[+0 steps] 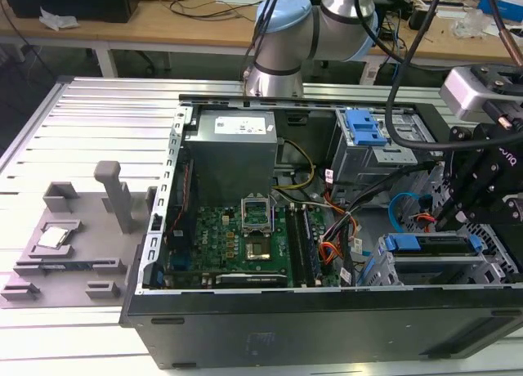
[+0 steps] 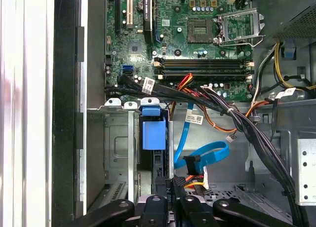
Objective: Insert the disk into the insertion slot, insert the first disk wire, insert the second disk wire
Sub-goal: 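Insert the first disk wire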
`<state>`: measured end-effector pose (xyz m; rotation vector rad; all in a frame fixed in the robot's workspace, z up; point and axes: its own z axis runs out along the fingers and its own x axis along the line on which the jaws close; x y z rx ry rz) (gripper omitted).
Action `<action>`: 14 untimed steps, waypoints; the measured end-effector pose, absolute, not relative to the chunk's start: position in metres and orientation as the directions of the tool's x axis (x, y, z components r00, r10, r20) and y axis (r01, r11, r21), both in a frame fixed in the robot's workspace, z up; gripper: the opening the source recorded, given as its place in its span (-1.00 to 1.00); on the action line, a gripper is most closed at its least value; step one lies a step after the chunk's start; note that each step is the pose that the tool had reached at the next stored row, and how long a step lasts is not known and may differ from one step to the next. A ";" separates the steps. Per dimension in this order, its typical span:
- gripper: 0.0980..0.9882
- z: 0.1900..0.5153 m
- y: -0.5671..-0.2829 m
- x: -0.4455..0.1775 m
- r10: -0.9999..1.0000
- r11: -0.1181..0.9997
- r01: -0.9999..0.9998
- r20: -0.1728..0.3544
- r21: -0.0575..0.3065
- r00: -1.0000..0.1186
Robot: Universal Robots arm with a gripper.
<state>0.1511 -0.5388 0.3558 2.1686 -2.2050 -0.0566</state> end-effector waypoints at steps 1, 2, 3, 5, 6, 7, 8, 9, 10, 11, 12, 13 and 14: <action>-0.85 0.356 -0.539 0.151 -1.000 0.017 -0.998 0.009 0.060 -0.016; -0.85 0.356 -0.539 0.151 -1.000 0.017 -0.998 0.009 0.060 -0.016; -0.85 0.356 -0.539 0.151 -1.000 0.017 -0.998 0.009 0.060 -0.016; -0.85 0.356 -0.539 0.151 -1.000 0.017 -0.998 0.009 0.060 -0.016; -0.85 0.356 -0.539 0.152 -1.000 0.017 -0.998 0.009 0.060 -0.016; -0.85 0.355 -0.539 0.156 -1.000 0.017 -0.998 0.009 0.060 -0.016; -0.85 0.354 -0.540 0.157 -1.000 0.017 -0.998 0.009 0.060 -0.016; -0.85 0.352 -0.541 0.159 -1.000 0.017 -0.998 0.009 0.061 -0.016; -0.85 0.349 -0.544 0.160 -1.000 0.017 -0.998 0.009 0.061 -0.016; -0.85 0.348 -0.545 0.160 -1.000 0.017 -0.998 0.009 0.061 -0.016; -0.85 0.346 -0.545 0.161 -1.000 0.017 -0.998 0.009 0.061 -0.016; -0.85 0.345 -0.545 0.161 -1.000 0.017 -0.998 0.009 0.061 -0.016; -0.85 0.345 -0.545 0.161 -1.000 0.017 -0.998 0.009 0.061 -0.016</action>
